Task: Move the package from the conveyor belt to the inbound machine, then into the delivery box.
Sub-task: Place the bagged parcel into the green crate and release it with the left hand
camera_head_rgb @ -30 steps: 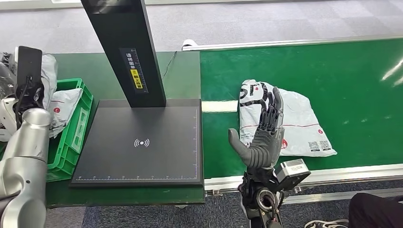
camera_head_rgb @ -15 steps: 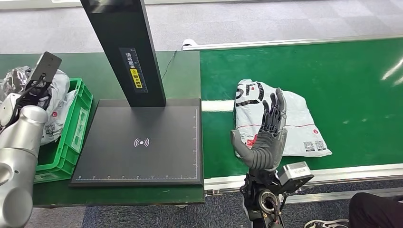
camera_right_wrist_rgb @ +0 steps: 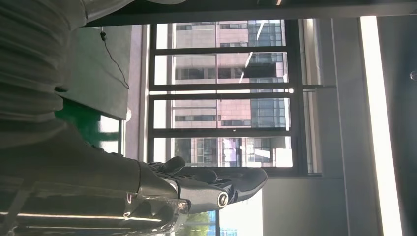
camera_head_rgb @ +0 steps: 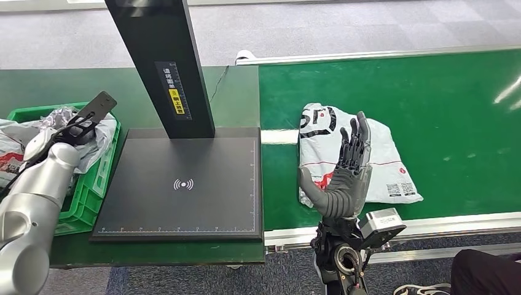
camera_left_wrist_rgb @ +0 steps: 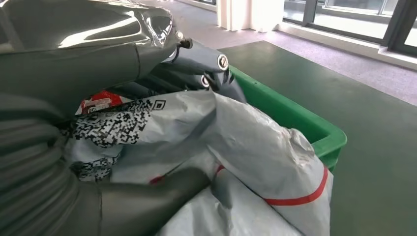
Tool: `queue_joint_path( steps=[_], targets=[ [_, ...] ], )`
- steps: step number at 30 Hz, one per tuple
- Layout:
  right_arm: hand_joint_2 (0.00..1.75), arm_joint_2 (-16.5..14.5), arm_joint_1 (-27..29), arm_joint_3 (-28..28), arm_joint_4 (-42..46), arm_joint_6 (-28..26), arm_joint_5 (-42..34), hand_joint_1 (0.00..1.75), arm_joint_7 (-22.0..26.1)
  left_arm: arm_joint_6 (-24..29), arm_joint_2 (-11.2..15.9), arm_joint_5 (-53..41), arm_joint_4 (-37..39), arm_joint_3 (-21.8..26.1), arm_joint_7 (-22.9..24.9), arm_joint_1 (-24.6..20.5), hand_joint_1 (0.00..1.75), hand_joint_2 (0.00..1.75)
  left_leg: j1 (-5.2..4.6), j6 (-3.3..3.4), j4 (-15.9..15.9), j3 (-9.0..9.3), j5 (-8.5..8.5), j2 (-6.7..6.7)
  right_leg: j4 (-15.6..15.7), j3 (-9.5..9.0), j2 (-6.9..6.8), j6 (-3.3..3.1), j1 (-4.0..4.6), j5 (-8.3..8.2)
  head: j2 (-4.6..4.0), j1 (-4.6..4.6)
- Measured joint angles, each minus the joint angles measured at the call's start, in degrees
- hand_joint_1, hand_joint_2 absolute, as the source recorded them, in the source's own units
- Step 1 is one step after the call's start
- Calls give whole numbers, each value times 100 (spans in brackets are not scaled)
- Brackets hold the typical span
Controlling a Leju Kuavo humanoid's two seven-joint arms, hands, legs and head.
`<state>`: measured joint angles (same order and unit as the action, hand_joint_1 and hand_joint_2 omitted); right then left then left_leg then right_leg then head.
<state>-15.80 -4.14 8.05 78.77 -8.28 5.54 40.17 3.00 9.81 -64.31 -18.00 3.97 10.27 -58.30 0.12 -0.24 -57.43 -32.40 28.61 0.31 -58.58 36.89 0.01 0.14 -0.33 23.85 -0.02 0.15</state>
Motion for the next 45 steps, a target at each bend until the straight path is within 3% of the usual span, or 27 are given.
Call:
queue_joint_path(
  steps=[5, 10, 15, 18, 22, 26, 30, 33, 37, 45],
  targets=[
    [175, -1, 2, 2, -13, -1, 36, 0, 1, 1241, 5, 412, -62, 203, -552, 29, 0, 175, 1, -1, 0, 0, -1, -1, -2, 0, 0, 0, 1, -1, -1, -1],
    [175, -10, 1, 7, -43, -39, 81, 0, 0, 2595, 61, 1408, -401, 833, -2106, 79, 0, 175, 2, -1, 1, 0, 0, 3, -5, 1, 1, 0, 2, 0, 0, -1],
    [175, -30, 1, 33, -82, -160, 83, 0, 0, 2920, 95, 2931, -1068, 1607, -3907, 307, 0, 175, 2, -1, 1, 1, 0, 3, -4, 1, 1, -1, 1, 1, 0, -1],
    [175, -31, 6, 72, -95, -221, 68, 0, 0, 2831, 75, 3816, -1628, 1913, -4608, 625, 0, 175, 1, -1, 1, 3, 0, 6, -3, 1, 1, -1, 0, 1, -1, -1],
    [175, -31, 9, 113, -104, -250, 60, 0, 0, 2747, 16, 4481, -2340, 2081, -4889, 1123, 0, 175, 0, -1, 2, 4, 1, 5, -2, -1, 1, 0, -2, 2, -1, -1],
    [175, -31, 53, 116, -109, -317, 97, 0, 0, 2742, -370, 5595, -4022, 1987, -5033, 2465, 0, 175, -8, -4, 2, 16, 13, 31, 0, 0, 21, 2, -5, 6, 0, -2],
    [175, -30, 155, 85, -134, -296, 191, 0, 0, 2984, -986, 5876, -6048, 1297, -5064, 4085, 0, 175, -11, 10, 1, 11, 30, 22, 7, -2, 16, 16, -7, 21, -1, 0],
    [175, -30, 181, 65, -173, -279, 207, 0, 0, 3170, -1316, 5786, -7044, 713, -5069, 4819, 0, 175, -11, 18, 1, 5, 35, 6, 11, -7, 5, 23, -9, 25, -1, 1],
    [175, -28, 189, 40, -211, -269, 209, 0, 0, 3232, -1497, 5841, -7722, 372, -5066, 5194, 0, 175, -10, 19, 1, 6, 35, 4, 10, -8, 4, 22, -8, 24, 0, -1],
    [175, -28, 195, 3, -241, -262, 212, 0, 0, 3239, -1593, 5892, -8173, 192, -5064, 5389, 0, 175, -5, 10, 2, 10, 28, 3, 2, -8, 3, 18, -3, 21, -1, -2]
  ],
)
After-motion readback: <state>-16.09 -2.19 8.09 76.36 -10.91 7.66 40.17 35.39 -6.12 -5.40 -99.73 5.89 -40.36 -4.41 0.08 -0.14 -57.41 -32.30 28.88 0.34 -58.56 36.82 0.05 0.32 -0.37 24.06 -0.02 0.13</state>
